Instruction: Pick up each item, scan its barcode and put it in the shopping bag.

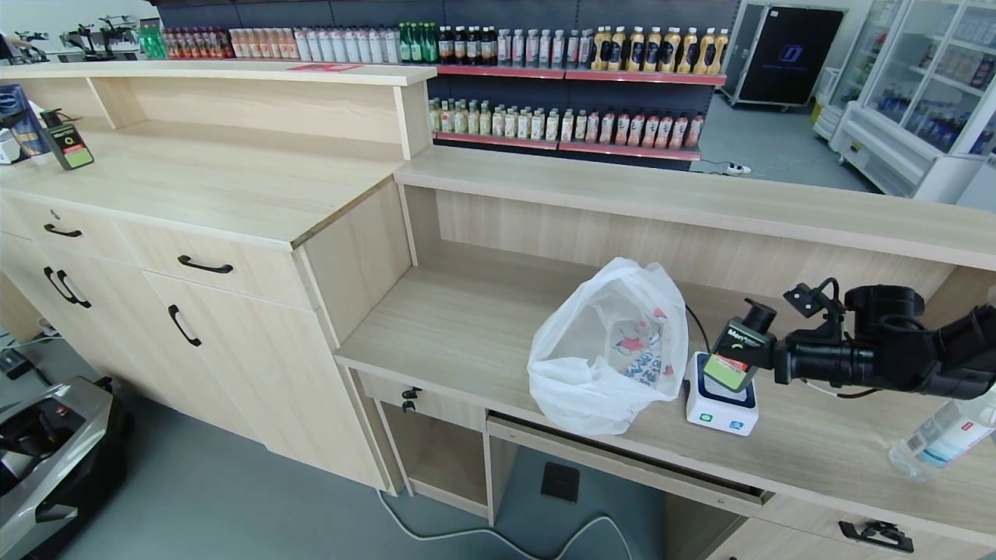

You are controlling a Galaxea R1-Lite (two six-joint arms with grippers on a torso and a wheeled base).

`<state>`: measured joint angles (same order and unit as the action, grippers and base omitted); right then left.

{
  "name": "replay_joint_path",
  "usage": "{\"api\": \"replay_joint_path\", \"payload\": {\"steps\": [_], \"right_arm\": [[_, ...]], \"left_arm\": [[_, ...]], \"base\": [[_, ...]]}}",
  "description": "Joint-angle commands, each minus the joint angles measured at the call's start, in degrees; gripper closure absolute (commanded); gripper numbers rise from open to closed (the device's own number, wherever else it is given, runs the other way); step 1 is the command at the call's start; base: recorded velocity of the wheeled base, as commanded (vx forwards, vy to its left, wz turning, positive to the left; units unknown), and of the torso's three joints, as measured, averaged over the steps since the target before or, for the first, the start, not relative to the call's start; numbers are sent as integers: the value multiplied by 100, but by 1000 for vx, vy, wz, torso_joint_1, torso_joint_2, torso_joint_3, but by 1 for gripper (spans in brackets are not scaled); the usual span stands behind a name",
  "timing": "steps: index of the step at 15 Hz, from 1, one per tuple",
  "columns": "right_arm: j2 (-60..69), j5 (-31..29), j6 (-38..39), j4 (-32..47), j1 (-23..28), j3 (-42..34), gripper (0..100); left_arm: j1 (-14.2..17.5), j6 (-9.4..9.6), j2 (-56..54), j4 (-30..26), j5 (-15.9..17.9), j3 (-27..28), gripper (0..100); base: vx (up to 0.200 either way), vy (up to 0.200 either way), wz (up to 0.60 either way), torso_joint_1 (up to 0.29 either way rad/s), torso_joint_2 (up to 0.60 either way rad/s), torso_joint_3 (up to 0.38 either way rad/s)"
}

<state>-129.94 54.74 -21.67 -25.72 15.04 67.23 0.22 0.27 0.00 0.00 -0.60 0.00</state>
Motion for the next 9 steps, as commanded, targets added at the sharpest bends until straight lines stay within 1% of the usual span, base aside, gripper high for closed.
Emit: {"api": "replay_joint_path", "payload": {"steps": [1, 8, 9], "right_arm": [[-93, 2, -3, -3, -10, 27, 100], [-75, -24, -12, 6, -10, 1, 100], [-75, -156, -21, 6, -10, -26, 100]], "left_arm": [[4, 0, 0, 0, -2, 0, 100], [4, 8, 0, 0, -2, 0, 100], [4, 0, 0, 0, -2, 0, 100]], "base": [[0, 0, 0, 0, 0, 0], [0, 0, 0, 0, 0, 0], [0, 0, 0, 0, 0, 0]]}}
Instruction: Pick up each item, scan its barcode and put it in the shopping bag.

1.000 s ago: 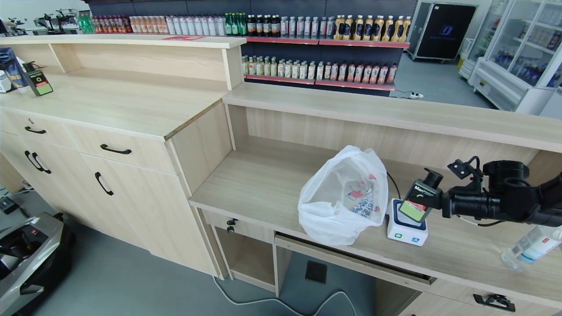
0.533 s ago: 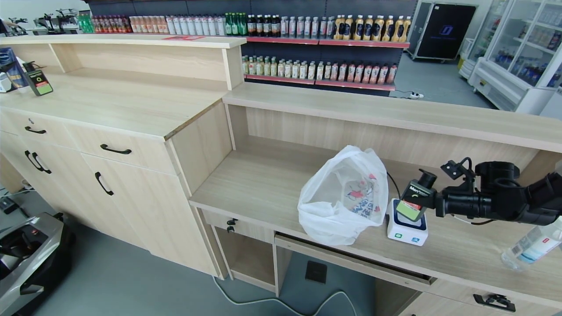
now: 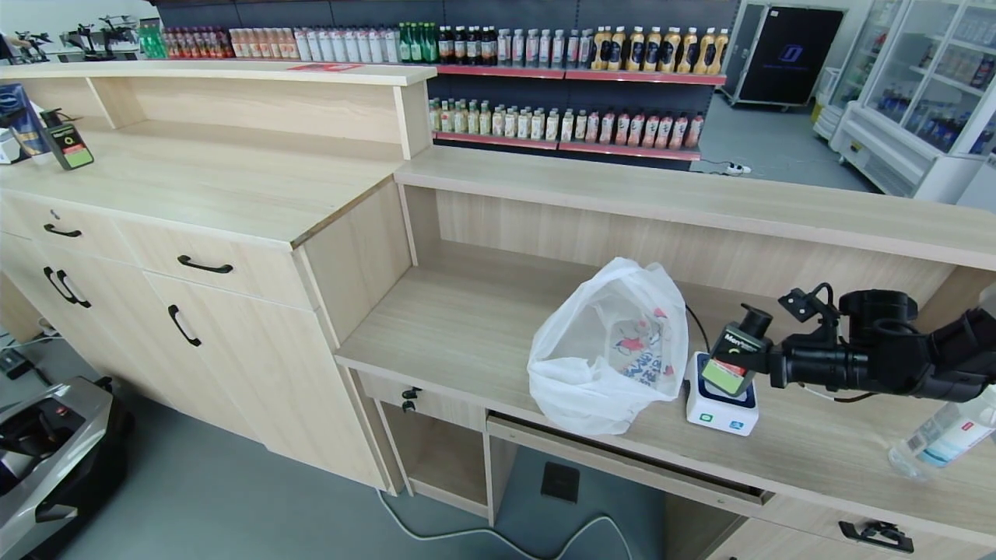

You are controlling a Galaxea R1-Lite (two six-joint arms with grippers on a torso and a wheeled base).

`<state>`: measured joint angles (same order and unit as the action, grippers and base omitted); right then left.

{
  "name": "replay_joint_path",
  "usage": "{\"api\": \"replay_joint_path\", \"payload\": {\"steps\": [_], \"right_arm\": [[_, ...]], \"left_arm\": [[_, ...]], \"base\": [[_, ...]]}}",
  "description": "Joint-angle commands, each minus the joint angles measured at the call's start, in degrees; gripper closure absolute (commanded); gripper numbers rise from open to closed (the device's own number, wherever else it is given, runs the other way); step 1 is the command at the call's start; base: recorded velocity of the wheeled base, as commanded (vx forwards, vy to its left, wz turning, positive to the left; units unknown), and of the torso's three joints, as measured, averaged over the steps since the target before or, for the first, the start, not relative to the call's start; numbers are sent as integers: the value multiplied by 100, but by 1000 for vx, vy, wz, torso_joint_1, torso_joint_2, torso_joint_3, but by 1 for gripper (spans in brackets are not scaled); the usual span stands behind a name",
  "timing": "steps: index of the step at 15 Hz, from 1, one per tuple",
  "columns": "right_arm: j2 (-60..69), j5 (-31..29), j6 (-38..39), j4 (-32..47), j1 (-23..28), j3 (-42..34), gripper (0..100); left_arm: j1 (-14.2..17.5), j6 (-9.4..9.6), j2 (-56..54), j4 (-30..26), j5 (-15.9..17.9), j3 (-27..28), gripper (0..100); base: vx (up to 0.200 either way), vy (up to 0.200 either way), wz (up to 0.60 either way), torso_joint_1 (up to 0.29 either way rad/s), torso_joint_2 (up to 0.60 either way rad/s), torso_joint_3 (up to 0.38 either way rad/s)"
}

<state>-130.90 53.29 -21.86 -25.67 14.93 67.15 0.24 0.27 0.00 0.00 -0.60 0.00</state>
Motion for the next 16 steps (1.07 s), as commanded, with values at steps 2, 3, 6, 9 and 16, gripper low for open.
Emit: {"api": "replay_joint_path", "payload": {"steps": [2, 3, 6, 9, 16], "right_arm": [[-14, -275, -55, 1, 1, -17, 100], [-49, -275, -64, 1, -8, -17, 100], [-49, -240, -64, 1, -34, -26, 100], [-49, -187, -64, 10, -43, -26, 100], [-5, -64, -55, 10, -61, -17, 100]], "left_arm": [[2, 8, 0, 0, -2, 0, 100], [2, 0, 0, 0, -2, 0, 100], [2, 0, 0, 0, -2, 0, 100], [2, 0, 0, 0, -2, 0, 100], [2, 0, 0, 0, -2, 0, 100]], "base": [[0, 0, 0, 0, 0, 0], [0, 0, 0, 0, 0, 0], [0, 0, 0, 0, 0, 0], [0, 0, 0, 0, 0, 0], [0, 0, 0, 0, 0, 0]]}}
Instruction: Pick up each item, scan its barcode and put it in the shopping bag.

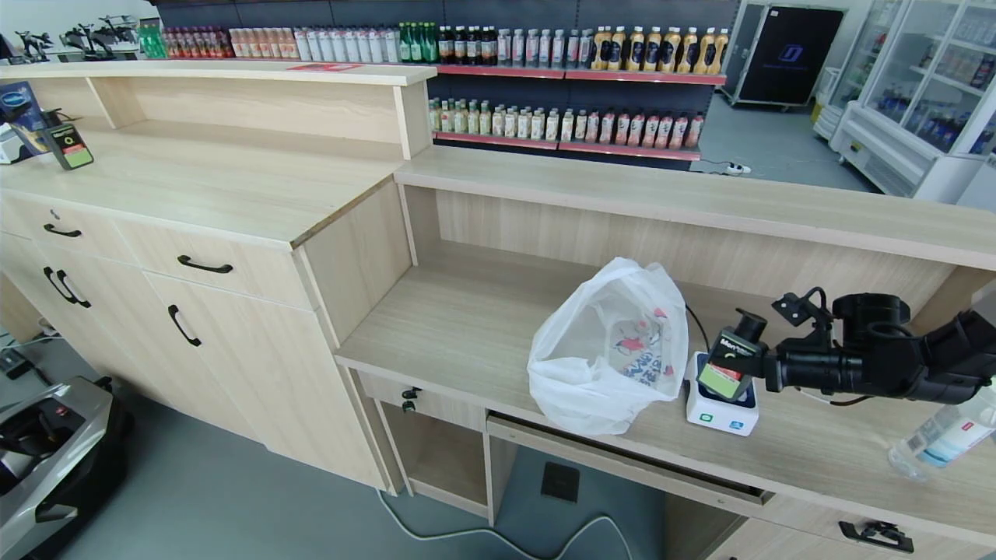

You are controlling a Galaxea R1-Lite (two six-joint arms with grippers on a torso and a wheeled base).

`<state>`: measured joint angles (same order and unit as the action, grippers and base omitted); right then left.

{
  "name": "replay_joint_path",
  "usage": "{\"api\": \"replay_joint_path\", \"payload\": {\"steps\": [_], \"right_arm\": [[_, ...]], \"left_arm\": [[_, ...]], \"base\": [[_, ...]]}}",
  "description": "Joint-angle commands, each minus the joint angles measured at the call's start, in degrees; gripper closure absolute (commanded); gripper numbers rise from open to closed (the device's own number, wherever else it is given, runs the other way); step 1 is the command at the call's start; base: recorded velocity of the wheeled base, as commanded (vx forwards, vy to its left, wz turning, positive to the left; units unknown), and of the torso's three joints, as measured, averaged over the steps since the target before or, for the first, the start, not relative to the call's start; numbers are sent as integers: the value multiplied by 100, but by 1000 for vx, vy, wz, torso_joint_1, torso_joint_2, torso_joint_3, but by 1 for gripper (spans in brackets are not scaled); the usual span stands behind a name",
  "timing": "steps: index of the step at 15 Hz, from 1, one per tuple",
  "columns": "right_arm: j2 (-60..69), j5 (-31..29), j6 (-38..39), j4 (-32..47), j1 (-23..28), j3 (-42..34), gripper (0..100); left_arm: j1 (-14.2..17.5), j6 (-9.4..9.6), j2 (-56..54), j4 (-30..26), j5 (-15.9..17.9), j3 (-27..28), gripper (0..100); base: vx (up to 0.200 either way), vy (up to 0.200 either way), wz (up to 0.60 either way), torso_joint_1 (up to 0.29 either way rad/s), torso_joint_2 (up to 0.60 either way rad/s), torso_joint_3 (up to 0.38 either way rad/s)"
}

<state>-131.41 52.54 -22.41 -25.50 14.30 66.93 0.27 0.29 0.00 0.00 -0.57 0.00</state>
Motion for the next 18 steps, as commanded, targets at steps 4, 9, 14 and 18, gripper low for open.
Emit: {"api": "replay_joint_path", "payload": {"steps": [4, 9, 14, 18], "right_arm": [[1013, -174, -27, -43, 143, -189, 100], [4221, -772, -1873, -43, 1629, -2720, 100], [4590, -710, -2356, -43, 2402, -3291, 100], [4695, -737, -2418, -324, 2525, -3291, 100]], "left_arm": [[0, -3, 0, 0, -4, 0, 100], [0, -3, 0, 0, -4, 0, 100], [0, -3, 0, 0, -4, 0, 100], [0, -3, 0, 0, -4, 0, 100]], "base": [[0, 0, 0, 0, 0, 0], [0, 0, 0, 0, 0, 0], [0, 0, 0, 0, 0, 0], [0, 0, 300, 0, 5, 1]]}}
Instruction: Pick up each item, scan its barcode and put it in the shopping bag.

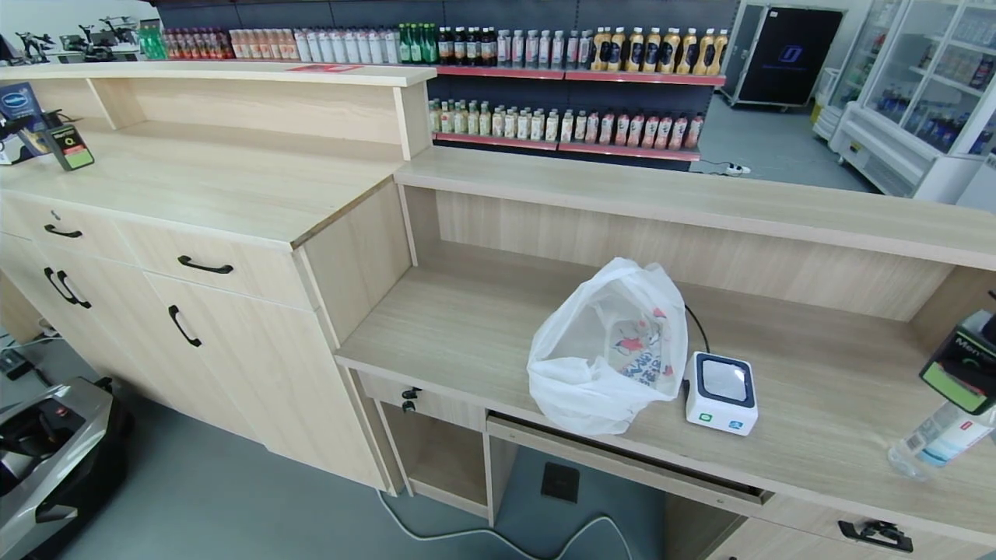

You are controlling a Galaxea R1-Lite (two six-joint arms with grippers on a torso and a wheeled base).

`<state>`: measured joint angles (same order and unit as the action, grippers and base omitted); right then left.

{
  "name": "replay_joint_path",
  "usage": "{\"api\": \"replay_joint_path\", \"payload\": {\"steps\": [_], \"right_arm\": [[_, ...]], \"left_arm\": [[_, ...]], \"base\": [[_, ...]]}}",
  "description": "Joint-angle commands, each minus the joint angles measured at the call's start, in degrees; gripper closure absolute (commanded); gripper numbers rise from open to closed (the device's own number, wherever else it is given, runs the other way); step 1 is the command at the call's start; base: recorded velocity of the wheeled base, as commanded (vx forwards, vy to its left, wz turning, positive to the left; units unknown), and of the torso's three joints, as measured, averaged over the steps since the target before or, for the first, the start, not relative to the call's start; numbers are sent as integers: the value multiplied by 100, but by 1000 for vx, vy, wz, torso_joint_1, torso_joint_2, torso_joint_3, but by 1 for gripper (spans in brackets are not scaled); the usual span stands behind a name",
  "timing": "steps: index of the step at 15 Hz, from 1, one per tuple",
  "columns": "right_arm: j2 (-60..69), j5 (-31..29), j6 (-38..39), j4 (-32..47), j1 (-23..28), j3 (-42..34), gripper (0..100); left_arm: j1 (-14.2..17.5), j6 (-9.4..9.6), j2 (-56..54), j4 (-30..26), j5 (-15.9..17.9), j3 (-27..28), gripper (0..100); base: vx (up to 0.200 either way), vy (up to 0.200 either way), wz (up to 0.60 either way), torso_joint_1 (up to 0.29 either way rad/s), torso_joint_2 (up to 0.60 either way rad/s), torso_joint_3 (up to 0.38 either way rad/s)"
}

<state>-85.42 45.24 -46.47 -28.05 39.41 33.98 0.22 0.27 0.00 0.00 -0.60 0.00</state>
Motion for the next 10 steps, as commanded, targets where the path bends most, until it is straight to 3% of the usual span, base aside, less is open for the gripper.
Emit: {"api": "replay_joint_path", "payload": {"steps": [1, 3, 5, 6, 7, 8, 10], "right_arm": [[113, -24, 6, -174, -48, 65, 100], [104, -200, 288, -218, -496, 452, 100], [-10, -1246, 1140, -526, -1313, 830, 100], [-273, -2379, 1931, -675, -2078, 1393, 100], [-458, -2977, 2072, -658, -2403, 1683, 100], [-757, -3302, 2239, -719, -2737, 1727, 100], [-1504, -3250, 2441, -842, -2860, 1647, 100]], "left_arm": [[4, 0, 0, 0, -2, 0, 100], [4, 0, 0, 0, -2, 0, 100], [4, 8, 0, 0, -2, 0, 100], [4, 0, 0, 0, -2, 0, 100], [4, 0, 0, 0, -2, 0, 100], [4, 0, 0, 0, -2, 0, 100], [4, 0, 0, 0, -2, 0, 100]], "base": [[0, 0, 600, 12, 2, 2], [0, 0, 600, 0, 0, 5], [0, 0, 600, -2, 0, 2], [0, 0, 600, 12, 2, -2], [0, 0, 600, 7, 7, 2], [0, 0, 600, 2, 2, 7], [0, 0, 0, 0, 0, 0]]}}
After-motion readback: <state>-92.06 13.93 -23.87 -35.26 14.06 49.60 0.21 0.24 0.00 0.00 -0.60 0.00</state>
